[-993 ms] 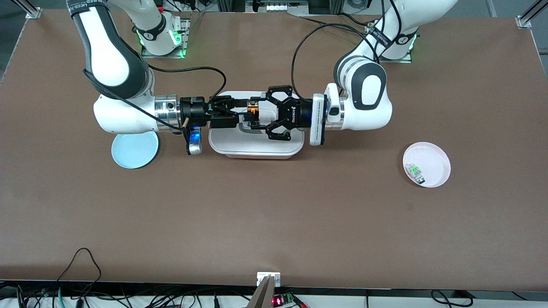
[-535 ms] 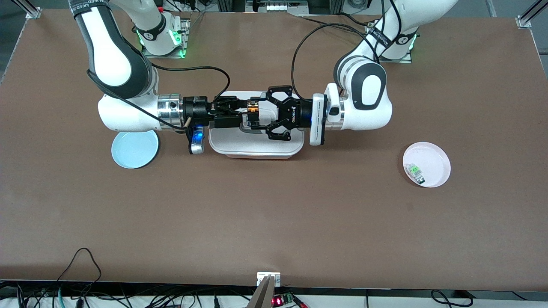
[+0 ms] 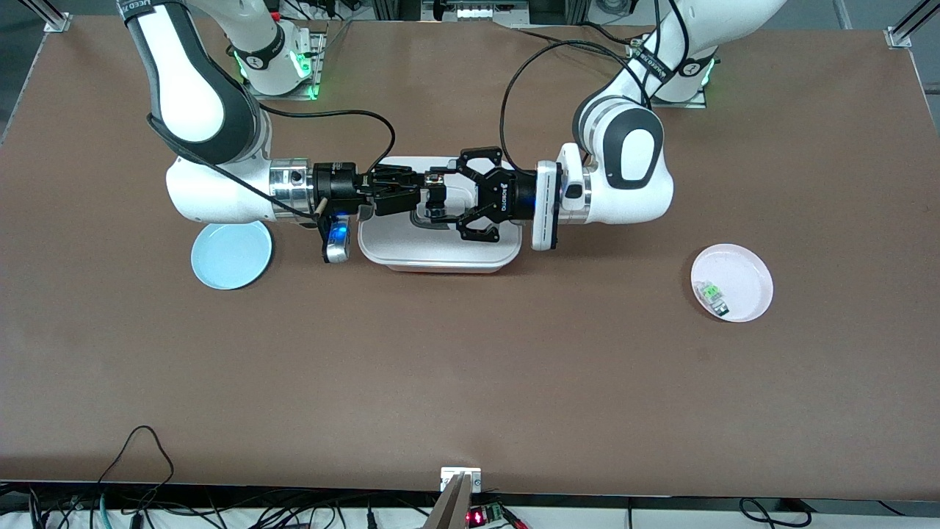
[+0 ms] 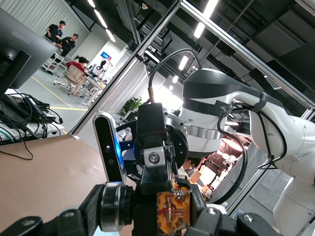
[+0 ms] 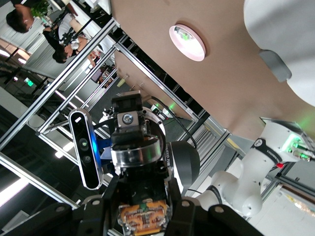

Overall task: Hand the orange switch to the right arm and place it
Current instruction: 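Grasp the orange switch with the right gripper from the left gripper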

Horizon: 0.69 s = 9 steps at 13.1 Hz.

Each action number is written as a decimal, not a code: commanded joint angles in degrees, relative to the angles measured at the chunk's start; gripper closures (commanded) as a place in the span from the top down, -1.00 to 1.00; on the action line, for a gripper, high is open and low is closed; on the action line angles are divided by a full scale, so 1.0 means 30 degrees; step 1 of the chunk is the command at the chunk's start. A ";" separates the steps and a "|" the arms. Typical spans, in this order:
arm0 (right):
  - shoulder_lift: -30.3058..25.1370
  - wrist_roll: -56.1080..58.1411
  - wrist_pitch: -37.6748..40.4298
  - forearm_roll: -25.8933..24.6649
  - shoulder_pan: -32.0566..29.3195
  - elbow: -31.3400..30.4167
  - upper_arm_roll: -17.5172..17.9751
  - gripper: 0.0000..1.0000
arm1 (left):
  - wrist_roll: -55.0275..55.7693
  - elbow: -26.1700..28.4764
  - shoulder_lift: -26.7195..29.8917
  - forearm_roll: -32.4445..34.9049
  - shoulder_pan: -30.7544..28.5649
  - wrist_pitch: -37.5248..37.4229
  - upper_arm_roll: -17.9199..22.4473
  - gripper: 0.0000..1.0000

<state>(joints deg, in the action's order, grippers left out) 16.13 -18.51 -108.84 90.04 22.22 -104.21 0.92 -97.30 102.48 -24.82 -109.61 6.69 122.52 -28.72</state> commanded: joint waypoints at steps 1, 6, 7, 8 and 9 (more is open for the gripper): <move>-0.0308 0.0486 -0.0253 0.0455 0.0006 -0.0360 0.0103 -0.50 | -0.0497 -0.0265 -0.0106 -0.0524 0.0025 0.0146 -0.0094 -0.83; -0.0308 0.0602 -0.0253 0.0455 0.0006 -0.0331 0.0103 -0.50 | -0.0437 -0.0235 0.0010 -0.0495 0.0055 0.0291 -0.0065 -0.07; -0.0308 0.0777 -0.0253 0.0455 0.0006 -0.0360 0.0103 -0.50 | -0.0438 -0.0206 0.0070 -0.0466 -0.0061 0.0525 -0.0093 0.99; -0.0308 0.0837 -0.0253 0.0455 0.0006 -0.0360 0.0103 -0.50 | -0.0380 -0.0206 0.0099 -0.0465 -0.0062 0.0527 -0.0094 1.00; -0.0279 0.1011 -0.0311 0.0455 0.0006 -0.0331 0.0103 -0.50 | -0.0321 -0.0206 0.0099 -0.0465 -0.0091 0.0498 -0.0123 1.00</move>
<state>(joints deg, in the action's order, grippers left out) 16.14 -17.28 -109.05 90.14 22.22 -104.24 0.97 -97.39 102.29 -24.82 -109.61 6.65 123.23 -28.75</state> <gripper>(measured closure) 0.577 0.110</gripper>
